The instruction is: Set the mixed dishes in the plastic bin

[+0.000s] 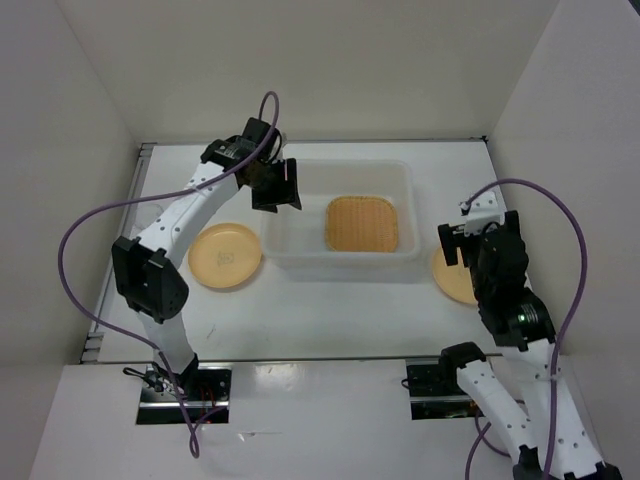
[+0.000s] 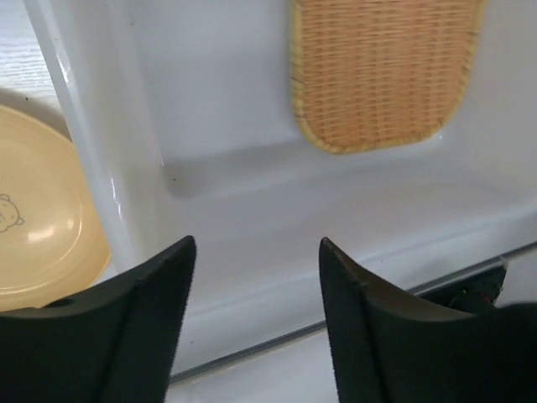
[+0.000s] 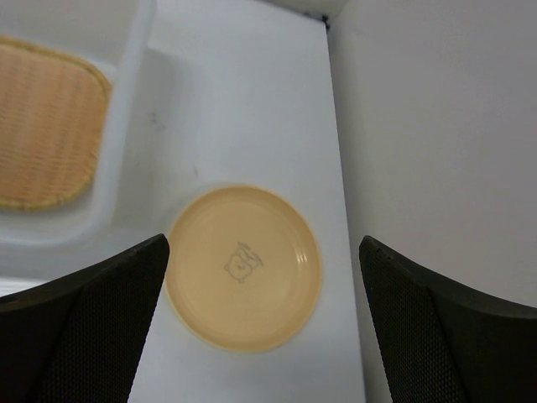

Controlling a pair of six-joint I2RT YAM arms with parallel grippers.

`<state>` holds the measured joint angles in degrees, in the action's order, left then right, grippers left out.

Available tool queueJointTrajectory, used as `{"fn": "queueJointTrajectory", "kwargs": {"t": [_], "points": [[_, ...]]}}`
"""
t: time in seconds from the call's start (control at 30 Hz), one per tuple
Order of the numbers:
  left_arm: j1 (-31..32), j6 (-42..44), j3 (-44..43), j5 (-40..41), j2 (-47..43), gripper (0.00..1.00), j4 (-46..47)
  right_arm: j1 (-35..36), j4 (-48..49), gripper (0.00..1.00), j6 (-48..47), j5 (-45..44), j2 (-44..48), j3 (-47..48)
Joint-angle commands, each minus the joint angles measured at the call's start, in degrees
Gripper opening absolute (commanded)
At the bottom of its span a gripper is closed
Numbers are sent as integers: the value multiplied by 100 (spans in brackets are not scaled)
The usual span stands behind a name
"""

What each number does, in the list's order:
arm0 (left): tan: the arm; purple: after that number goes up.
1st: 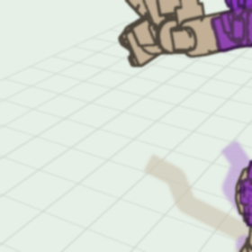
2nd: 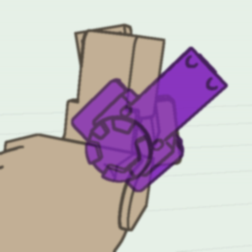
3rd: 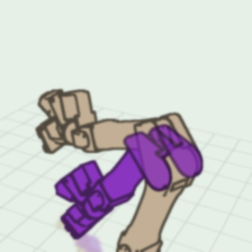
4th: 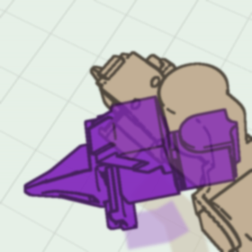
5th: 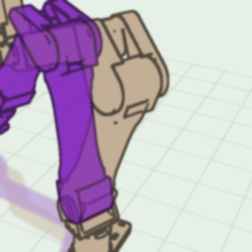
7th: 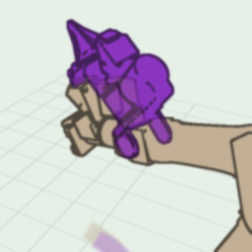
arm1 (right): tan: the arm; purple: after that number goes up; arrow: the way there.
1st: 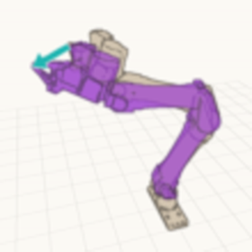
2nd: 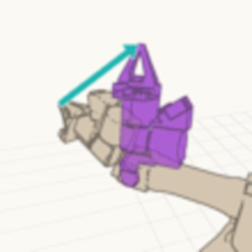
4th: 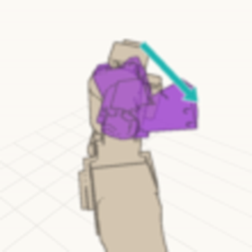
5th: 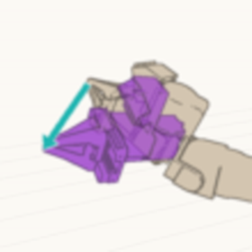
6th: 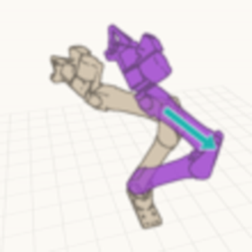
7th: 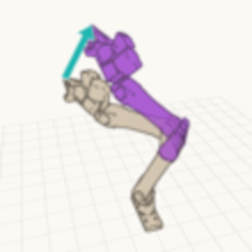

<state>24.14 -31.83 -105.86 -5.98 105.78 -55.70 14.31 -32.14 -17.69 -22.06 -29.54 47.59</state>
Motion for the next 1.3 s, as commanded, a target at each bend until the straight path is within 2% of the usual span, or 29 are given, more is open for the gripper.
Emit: {"fn": "queueJointTrajectory", "kwargs": {"t": [0.0,0.07,0.2,0.4,0.5,0.63,0.73,0.9,1.13,1.27], "points": [[-23,-138,-49,-193,-715,70,77,-331,-855,98,-515,-112,-936,286],[-23,-139,135,-193,-882,76,130,-759,-803,98,-1137,-150,-1123,190],[-23,-139,259,-307,-1208,83,200,-1570,-803,98,-1903,439,-1702,-92],[-23,265,154,-378,-1499,88,148,-1869,-829,98,-2633,1222,-2457,-145],[-23,318,215,-518,-1551,91,95,-2307,-688,98,-3081,1545,-2959,-154],[-23,318,470,-641,-1709,93,95,-2792,-688,98,-3336,1916,-4196,179],[-23,380,470,-694,-1771,93,-28,-3126,-750,98,-3460,2180,-4656,531],[-23,380,523,-755,-1824,93,-99,-3434,-530,98,-3750,2398,-5175,453],[-23,380,523,-861,-1824,94,-151,-4295,-679,98,-3750,2786,-6510,1068],[-23,328,523,-861,-1772,94,-204,-4428,-557,97,-3750,2988,-6495,1121]]}}
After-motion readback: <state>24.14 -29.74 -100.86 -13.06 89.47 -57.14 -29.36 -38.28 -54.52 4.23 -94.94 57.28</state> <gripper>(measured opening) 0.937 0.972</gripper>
